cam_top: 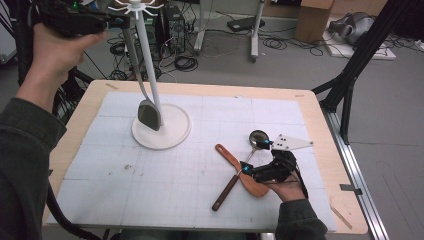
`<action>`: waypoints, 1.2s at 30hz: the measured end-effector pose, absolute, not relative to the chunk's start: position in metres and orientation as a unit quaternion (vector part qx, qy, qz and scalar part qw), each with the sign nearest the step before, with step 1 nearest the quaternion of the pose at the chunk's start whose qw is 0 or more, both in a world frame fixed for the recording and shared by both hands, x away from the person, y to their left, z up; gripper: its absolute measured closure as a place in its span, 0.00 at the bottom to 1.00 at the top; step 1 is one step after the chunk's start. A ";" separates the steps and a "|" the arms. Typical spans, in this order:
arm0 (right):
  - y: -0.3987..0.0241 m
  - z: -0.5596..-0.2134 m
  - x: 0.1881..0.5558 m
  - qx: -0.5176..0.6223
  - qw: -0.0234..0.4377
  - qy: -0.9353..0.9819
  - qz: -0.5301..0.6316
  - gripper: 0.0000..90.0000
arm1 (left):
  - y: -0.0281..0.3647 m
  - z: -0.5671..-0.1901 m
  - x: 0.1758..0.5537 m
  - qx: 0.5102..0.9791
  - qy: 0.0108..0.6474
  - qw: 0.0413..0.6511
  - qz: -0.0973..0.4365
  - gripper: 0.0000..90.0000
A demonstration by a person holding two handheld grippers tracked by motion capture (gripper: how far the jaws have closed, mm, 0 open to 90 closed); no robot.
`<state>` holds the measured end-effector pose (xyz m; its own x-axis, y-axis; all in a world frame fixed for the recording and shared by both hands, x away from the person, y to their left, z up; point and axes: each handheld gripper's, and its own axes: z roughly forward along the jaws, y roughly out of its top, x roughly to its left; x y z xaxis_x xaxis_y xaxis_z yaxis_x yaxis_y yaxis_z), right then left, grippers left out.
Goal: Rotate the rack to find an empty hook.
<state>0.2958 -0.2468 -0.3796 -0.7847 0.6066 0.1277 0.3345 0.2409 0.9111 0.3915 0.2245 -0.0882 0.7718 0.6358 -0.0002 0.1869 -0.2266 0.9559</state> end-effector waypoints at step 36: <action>-0.248 -0.379 0.296 0.302 0.128 0.774 0.541 0.01 | 0.212 -0.092 0.397 0.741 0.296 0.565 0.210 1.00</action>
